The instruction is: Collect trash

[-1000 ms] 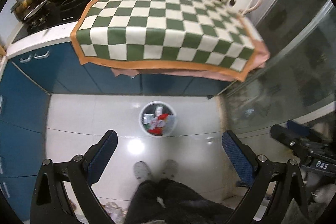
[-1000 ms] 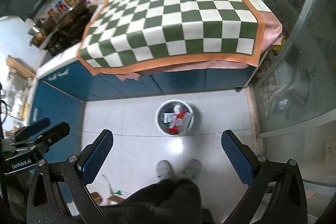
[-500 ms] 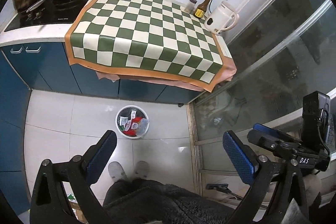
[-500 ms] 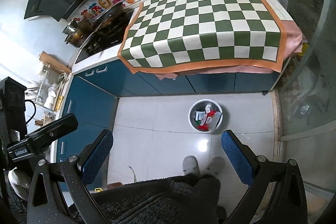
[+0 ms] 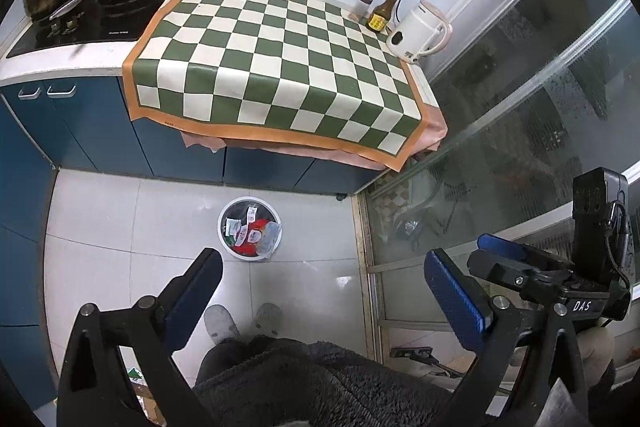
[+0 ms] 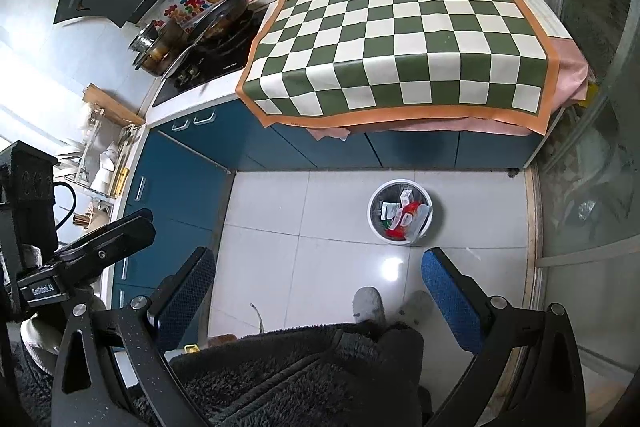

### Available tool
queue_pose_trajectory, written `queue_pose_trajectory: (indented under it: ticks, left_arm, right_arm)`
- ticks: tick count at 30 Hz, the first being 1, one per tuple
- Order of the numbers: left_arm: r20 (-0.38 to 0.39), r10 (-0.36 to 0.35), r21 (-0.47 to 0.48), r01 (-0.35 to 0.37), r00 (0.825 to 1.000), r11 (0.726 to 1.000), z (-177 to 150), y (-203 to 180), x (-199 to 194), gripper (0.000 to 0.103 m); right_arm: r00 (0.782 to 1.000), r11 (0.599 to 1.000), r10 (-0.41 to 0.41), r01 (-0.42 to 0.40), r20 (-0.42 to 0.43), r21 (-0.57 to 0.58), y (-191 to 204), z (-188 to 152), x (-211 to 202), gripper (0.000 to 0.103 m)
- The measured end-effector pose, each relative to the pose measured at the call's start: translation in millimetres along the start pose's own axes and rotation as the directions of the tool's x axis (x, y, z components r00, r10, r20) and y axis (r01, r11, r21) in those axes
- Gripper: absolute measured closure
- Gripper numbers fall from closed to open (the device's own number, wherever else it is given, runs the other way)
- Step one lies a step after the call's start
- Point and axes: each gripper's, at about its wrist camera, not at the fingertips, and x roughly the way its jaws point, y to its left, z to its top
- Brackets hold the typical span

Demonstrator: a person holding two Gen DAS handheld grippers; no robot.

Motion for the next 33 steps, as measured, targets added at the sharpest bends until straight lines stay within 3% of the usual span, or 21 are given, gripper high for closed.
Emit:
queue_pose_trajectory:
  ticks: [33]
  left_arm:
    - [-0.048,0.004,0.015,-0.003,0.999,1.000,-9,-21,13,0.000]
  right_arm:
    - [0.998,1.000,-0.012,0.011,-0.058,-0.006,-5,-7,10,0.000]
